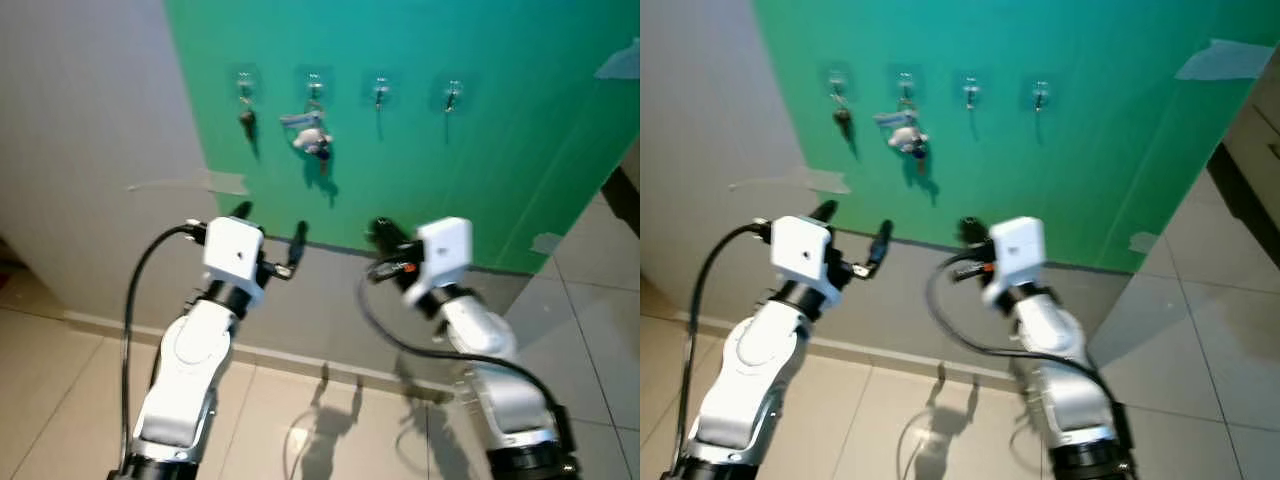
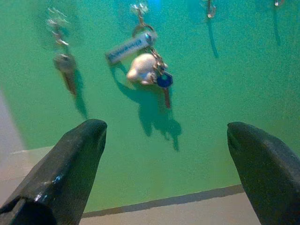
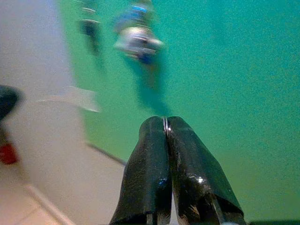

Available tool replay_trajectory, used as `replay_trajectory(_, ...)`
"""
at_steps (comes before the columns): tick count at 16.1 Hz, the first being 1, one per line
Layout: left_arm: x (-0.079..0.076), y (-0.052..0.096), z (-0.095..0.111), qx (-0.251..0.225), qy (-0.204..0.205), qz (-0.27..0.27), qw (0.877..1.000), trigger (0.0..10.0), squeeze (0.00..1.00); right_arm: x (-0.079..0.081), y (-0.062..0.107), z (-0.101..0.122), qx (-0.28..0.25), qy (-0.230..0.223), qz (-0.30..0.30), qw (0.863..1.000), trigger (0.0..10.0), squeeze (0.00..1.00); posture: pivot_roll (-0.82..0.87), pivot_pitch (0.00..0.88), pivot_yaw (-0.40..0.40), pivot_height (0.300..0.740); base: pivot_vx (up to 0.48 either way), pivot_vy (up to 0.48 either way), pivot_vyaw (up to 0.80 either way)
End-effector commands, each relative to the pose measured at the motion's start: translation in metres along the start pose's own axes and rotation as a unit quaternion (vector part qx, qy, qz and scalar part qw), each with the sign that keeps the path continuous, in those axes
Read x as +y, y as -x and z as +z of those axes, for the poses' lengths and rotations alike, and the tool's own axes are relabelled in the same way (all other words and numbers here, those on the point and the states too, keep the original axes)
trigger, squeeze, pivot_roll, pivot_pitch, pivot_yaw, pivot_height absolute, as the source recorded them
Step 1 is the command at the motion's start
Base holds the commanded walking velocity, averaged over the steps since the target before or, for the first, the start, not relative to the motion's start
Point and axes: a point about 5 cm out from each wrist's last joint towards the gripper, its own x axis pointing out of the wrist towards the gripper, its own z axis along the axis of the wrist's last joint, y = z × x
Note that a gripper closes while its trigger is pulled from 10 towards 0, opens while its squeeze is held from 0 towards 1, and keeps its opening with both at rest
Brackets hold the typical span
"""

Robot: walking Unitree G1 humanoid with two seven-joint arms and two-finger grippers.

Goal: Hang keys on a hook

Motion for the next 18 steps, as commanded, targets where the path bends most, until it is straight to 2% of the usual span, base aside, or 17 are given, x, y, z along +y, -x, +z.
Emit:
replay_trajectory(1, 0.005, 0.003, 0.0, 0.001, -0.005, 0.006, 1.0, 10.0, 0.0, 0.008, -0.002, 0.006, -0.014, -0.01, 0.014, 1.0, 10.0, 0.0, 0.03, 0.0, 0.019, 0.74, 0.285, 0.0, 0.0)
replay_trajectory(9, 0.0, 0.005, -0.001, 0.0, -0.004, -0.008, 1.0, 10.0, 0.0, 0.011, -0.001, 0.009, -0.023, -0.016, 0.026, 0.999, 10.0, 0.0, 0.04, 0.0, 0.017, 0.74, 0.0, 0.0, 0.0)
replay_trajectory(14, -0.003, 0.005, -0.001, 0.003, -0.003, -0.014, 1.0, 10.0, 0.0, 0.01, -0.006, 0.019, -0.047, -0.027, 0.028, 0.998, 10.0, 0.0, 0.04, 0.0, 0.016, 0.74, 0.0, 0.0, 0.0)
replay_trajectory(18, -0.012, 0.005, 0.005, -0.013, 0.013, -0.065, 0.998, 10.0, 0.0, -0.001, -0.024, 0.037, -0.079, -0.044, 0.031, 0.995, 10.0, 0.0, 0.03, 0.0, 0.018, 0.74, 0.0, 0.0, 0.0)
